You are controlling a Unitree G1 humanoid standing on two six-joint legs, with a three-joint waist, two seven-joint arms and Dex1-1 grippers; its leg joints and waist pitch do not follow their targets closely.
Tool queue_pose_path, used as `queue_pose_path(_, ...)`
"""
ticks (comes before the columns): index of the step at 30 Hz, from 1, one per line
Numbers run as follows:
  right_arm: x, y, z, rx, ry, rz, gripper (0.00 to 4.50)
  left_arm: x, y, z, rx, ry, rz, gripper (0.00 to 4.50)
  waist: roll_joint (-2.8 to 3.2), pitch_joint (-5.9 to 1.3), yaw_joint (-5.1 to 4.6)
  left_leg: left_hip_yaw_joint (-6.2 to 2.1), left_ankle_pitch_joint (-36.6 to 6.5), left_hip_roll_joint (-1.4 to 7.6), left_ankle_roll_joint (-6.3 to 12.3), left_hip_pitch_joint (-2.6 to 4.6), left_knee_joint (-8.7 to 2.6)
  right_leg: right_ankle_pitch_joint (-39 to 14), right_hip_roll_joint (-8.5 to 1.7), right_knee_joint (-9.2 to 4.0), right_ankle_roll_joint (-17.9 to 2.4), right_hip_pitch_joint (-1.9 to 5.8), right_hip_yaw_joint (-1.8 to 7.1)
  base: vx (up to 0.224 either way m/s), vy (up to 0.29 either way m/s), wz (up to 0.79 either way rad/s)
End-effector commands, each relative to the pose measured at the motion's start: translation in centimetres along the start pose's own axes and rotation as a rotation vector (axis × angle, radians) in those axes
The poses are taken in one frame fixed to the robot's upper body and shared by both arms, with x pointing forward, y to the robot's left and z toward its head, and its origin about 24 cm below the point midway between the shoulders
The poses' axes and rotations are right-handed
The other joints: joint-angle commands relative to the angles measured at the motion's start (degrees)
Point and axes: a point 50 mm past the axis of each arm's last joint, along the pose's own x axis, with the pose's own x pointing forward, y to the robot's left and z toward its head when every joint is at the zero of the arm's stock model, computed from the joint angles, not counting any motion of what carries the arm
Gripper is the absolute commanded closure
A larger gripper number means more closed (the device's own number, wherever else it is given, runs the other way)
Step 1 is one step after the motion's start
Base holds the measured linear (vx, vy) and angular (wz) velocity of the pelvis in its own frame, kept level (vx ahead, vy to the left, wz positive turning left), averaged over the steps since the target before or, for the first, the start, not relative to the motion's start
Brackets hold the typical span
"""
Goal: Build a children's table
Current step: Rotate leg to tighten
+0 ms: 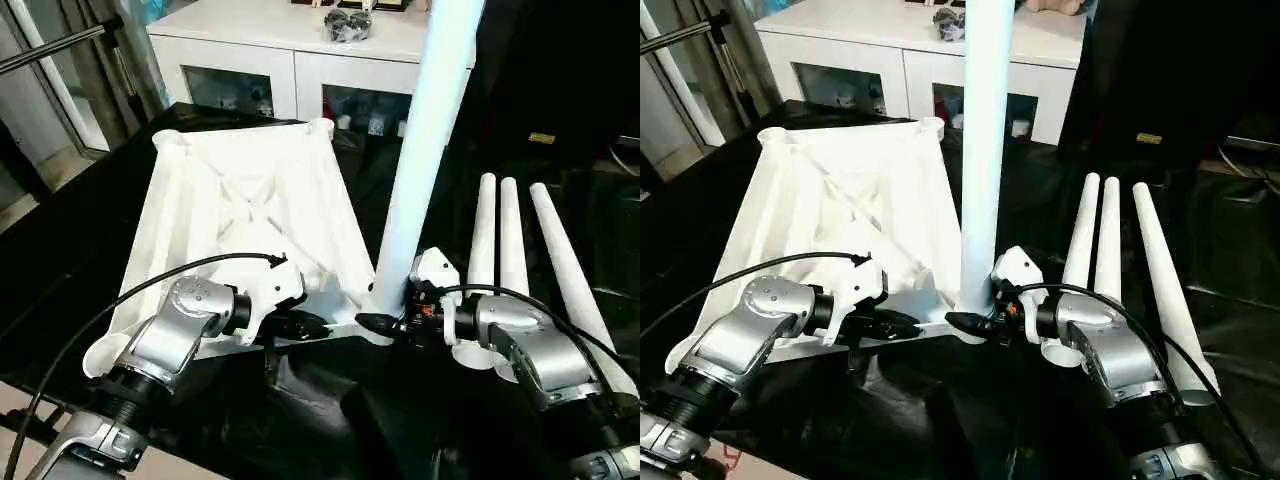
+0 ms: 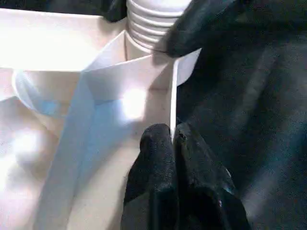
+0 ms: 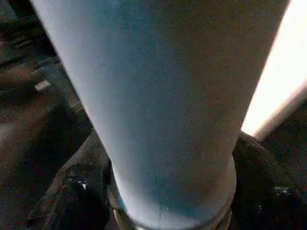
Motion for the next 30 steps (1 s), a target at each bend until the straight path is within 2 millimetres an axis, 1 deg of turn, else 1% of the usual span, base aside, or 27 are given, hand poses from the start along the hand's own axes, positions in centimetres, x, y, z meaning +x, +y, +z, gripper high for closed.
queue_pose_path(1,2.5,0.6,-0.6,0.042,0.03,-0.075,1.78,1.3,0.6,2.8,0.036,-0.09,0.08,4.5,-0.27,-3.16,-0.12,-0.35,-12.39,1.24,0.94,0.27,-4.38,-17.07,-3.2,-4.27,-10.99,2.99,2.64,0.0,0.0,0.0)
queue_pose_path(2,2.6,0.5,-0.6,0.048,0.03,-0.091,1.78,1.4,0.7,2.8,0.034,-0.091,0.089,4.5,-0.27,-3.1,-0.59,-0.44,-13.82,1.16,0.23,0.5,-4.42,-20.06,-3.22,-4.64,-10.21,2.83,2.61,0.0,0.0,0.0)
queue_pose_path(3,3.5,-0.3,-0.9,0.103,0.035,-0.247,1.78,2.0,1.2,3.3,0.01,-0.097,0.173,4.5,-0.29,-3.18,-0.72,-0.49,-13.49,1.2,-0.08,0.5,-4.39,-20.21,-3.31,-4.67,-9.9,2.92,2.69,0.0,0.0,0.0)
queue_pose_path(4,3.9,-0.4,-1.1,0.149,0.045,-0.279,1.78,2.4,1.4,3.6,-0.004,-0.106,0.199,4.5,-0.31,-3.2,-1.07,-0.46,-13.0,1.17,-0.34,0.55,-4.39,-19.35,-3.28,-4.67,-10.23,2.73,2.78,0.0,0.0,0.0)
queue_pose_path(5,4.6,-0.4,-1.3,0.201,0.048,-0.314,1.78,3.1,1.5,4.0,-0.033,-0.112,0.239,4.5,-0.29,-3.2,-1.2,-0.5,-13.4,1.13,-0.36,0.54,-4.41,-19.38,-3.13,-4.64,-10.14,2.81,2.65,0.0,0.0,0.0)
queue_pose_path(6,4.7,-0.4,-1.3,0.21,0.048,-0.318,1.78,3.2,1.5,4.0,-0.039,-0.112,0.246,4.5,-0.29,-3.13,-1.23,-0.4,-13.73,1.11,-0.25,0.64,-4.38,-19.76,-3.13,-4.81,-10.07,2.67,2.69,0.0,0.0,0.0)
queue_pose_path(7,5.0,-0.5,-1.4,0.232,0.057,-0.355,1.78,3.5,1.6,4.2,-0.046,-0.116,0.267,4.5,-0.35,-3.32,-1.05,-0.38,-13.23,1.1,0.17,0.68,-4.23,-18.72,-3.17,-4.75,-10.05,2.81,2.73,0.0,0.0,0.0)
queue_pose_path(8,5.0,-0.5,-1.4,0.232,0.057,-0.355,1.78,3.5,1.6,4.2,-0.046,-0.116,0.267,4.5,-0.34,-3.27,-1.08,-0.31,-12.87,1.07,0.41,0.57,-4.22,-18.09,-3.14,-4.72,-10.16,2.75,2.8,0.0,0.0,0.0)
queue_pose_path(9,5.2,-0.5,-1.4,0.247,0.066,-0.381,1.78,3.7,1.6,4.4,-0.05,-0.119,0.28,4.5,-0.32,-3.22,-0.97,-0.38,-12.84,1.06,0.74,0.44,-4.31,-18.37,-3.09,-4.75,-9.87,2.87,2.68,0.0,0.0,0.0)
queue_pose_path(10,5.6,-0.5,-1.4,0.251,0.062,-0.4,1.78,4.0,1.5,4.6,-0.058,-0.125,0.295,4.5,-0.22,-3.3,-0.93,-0.39,-12.64,1.1,0.84,0.36,-4.32,-18.18,-3.15,-4.7,-9.68,2.9,2.67,0.0,0.0,0.0)
queue_pose_path(11,6.0,-0.3,-1.2,0.239,0.052,-0.394,1.43,4.4,1.3,4.8,-0.061,-0.131,0.298,4.5,-0.23,-3.33,-0.95,-0.39,-12.38,1.11,0.78,0.33,-4.29,-17.9,-3.14,-4.65,-9.71,2.87,2.65,0.0,0.0,0.0)
queue_pose_path(12,6.2,-0.1,-1.0,0.251,0.03,-0.379,1.43,4.7,1.1,4.8,-0.058,-0.134,0.29,4.5,-0.37,-3.32,-0.95,-0.34,-12.44,1.13,0.95,0.39,-4.28,-17.65,-3.12,-4.72,-9.79,2.82,2.65,0.0,0.0,0.0)
queue_pose_path(14,6.3,0.0,-0.7,0.255,0.012,-0.356,1.06,4.7,0.9,4.7,-0.049,-0.135,0.273,4.5,-0.28,-3.28,-0.88,-0.39,-12.69,1.12,1.22,0.3,-4.35,-17.64,-3.09,-4.68,-9.72,2.9,2.65,0.0,0.0,0.0)
queue_pose_path(16,6.2,-0.1,-0.1,0.189,-0.008,-0.331,0.99,4.4,0.6,4.4,-0.033,-0.134,0.239,4.5,-0.19,-3.3,-0.9,-0.38,-12.83,1.15,1.35,0.28,-4.35,-17.21,-3.08,-4.65,-9.72,2.88,2.67,0.0,0.0,0.0)
queue_pose_path(17,6.1,-0.1,0.1,0.169,-0.015,-0.317,0.75,4.3,0.5,4.3,-0.03,-0.134,0.226,4.5,-0.17,-3.35,-0.87,-0.39,-12.66,1.16,1.38,0.24,-4.35,-16.88,-3.12,-4.6,-9.8,2.91,2.67,0.0,0.0,0.0)
queue_pose_path(21,5.5,0.0,0.6,0.113,-0.042,-0.247,0.75,3.8,0.3,3.9,-0.011,-0.129,0.183,4.5,-0.31,-3.41,-0.94,-0.37,-11.78,1.17,2.08,0.04,-4.27,-15.3,-3.14,-4.41,-10.21,3.11,2.65,0.0,0.0,0.0)
queue_pose_path(22,5.1,0.0,0.8,0.085,-0.053,-0.206,0.75,3.5,0.1,3.8,-0.001,-0.129,0.161,4.5,-0.25,-3.45,-0.91,-0.36,-11.14,1.24,2.37,0.02,-4.22,-14.36,-3.16,-4.29,-10.52,3.11,2.7,0.0,0.0,0.0)
queue_pose_path(23,4.8,0.1,0.9,0.062,-0.06,-0.176,0.75,3.3,0.0,3.7,0.007,-0.13,0.143,4.5,-0.34,-3.53,-0.83,-0.39,-10.71,1.29,2.74,0.02,-4.17,-13.46,-3.14,-4.16,-10.77,3.2,2.67,0.0,0.0,0.0)
queue_pose_path(24,4.4,0.2,1.0,0.038,-0.066,-0.138,0.75,3.0,-0.1,3.5,0.02,-0.131,0.116,4.5,-0.31,-3.61,-0.85,-0.38,-9.53,1.32,3.15,-0.07,-4.07,-11.38,-3.09,-3.83,-11.36,3.24,2.73,0.0,0.0,0.0)
queue_pose_path(26,3.5,0.4,1.1,-0.004,-0.07,-0.061,0.75,2.4,-0.3,3.2,0.035,-0.124,0.07,4.5,-0.27,-3.64,-0.74,-0.3,-8.78,1.38,3.84,0.1,-3.98,-9.19,-2.95,-3.61,-12.23,3.17,2.74,0.0,0.0,0.0)
queue_pose_path(27,2.9,0.6,1.1,-0.024,-0.068,-0.011,0.75,2.1,-0.4,3.1,0.044,-0.121,0.043,4.5,-0.25,-3.7,-0.57,-0.26,-8.3,1.37,4.32,0.13,-3.89,-7.69,-2.88,-3.39,-12.66,3.26,2.77,0.0,0.0,0.0)
queue_pose_path(28,2.6,0.8,1.1,-0.036,-0.066,0.021,0.75,1.9,-0.5,3.0,0.049,-0.119,0.027,4.5,-0.27,-3.73,-0.46,-0.28,-8.06,1.43,4.56,0.14,-3.88,-6.97,-2.92,-3.33,-12.82,3.32,2.78,0.0,0.0,0.0)
queue_pose_path(29,2.1,0.9,1.0,-0.049,-0.058,0.059,0.75,1.7,-0.6,2.8,0.052,-0.116,0.005,4.5,-0.23,-3.71,-0.39,-0.17,-7.89,1.52,4.92,0.23,-3.86,-6.12,-2.91,-3.26,-13.37,3.15,2.83,0.0,0.0,0.0)
queue_pose_path(30,1.4,1.1,0.7,-0.064,-0.037,0.111,0.75,1.4,-0.7,2.6,0.061,-0.107,-0.016,4.5,-0.13,-3.72,-0.15,-0.18,-8.19,1.59,5.01,0.39,-3.84,-6.23,-2.95,-3.21,-13.72,3.17,2.79,0.0,0.0,0.0)
